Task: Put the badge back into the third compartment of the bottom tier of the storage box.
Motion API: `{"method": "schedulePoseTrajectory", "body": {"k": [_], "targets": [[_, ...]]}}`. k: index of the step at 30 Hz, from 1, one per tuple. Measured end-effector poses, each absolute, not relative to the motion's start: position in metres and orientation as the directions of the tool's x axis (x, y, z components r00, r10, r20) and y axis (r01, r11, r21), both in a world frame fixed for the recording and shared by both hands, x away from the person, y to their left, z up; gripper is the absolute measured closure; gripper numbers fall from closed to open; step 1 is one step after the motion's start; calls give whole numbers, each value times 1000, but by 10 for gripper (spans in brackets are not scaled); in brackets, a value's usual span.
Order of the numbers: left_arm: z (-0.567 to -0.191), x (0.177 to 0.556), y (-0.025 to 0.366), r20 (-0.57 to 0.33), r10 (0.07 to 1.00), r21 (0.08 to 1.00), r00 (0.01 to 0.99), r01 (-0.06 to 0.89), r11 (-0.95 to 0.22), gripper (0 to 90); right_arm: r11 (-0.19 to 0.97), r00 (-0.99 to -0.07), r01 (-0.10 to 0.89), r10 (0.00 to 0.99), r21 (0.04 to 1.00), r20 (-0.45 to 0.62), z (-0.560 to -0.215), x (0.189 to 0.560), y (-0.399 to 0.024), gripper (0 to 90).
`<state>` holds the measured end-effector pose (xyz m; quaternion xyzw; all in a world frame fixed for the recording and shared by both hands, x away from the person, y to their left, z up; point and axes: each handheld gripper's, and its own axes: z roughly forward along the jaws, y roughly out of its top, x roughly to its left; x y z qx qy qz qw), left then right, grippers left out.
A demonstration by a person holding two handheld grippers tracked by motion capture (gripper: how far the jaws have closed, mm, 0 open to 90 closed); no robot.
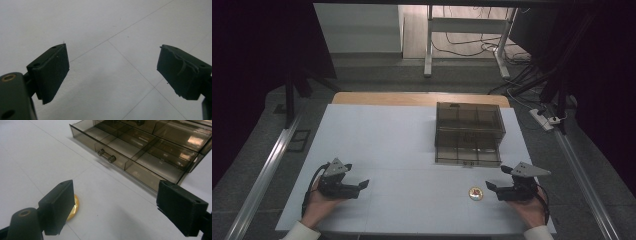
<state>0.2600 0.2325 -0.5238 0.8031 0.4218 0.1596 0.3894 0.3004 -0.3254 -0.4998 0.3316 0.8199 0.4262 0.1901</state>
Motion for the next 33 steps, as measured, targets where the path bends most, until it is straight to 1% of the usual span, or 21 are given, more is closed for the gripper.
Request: {"method": "schedulePoseTrajectory", "body": {"k": [10,27,30,33], "targets": [[-524,260,232,-70,798,758,599,552,-348,113,435,-726,353,686,828,-51,-493,299,-313,149],[-526,260,230,-64,793,750,606,553,-362,113,469,-741,367,669,803,-53,-490,296,-295,150],[-526,260,230,-62,794,750,605,553,-363,114,491,-750,365,659,791,-62,-490,296,-291,151],[-526,260,230,-61,794,749,605,554,-364,114,529,-762,386,645,756,-62,-492,297,-285,150]]}}
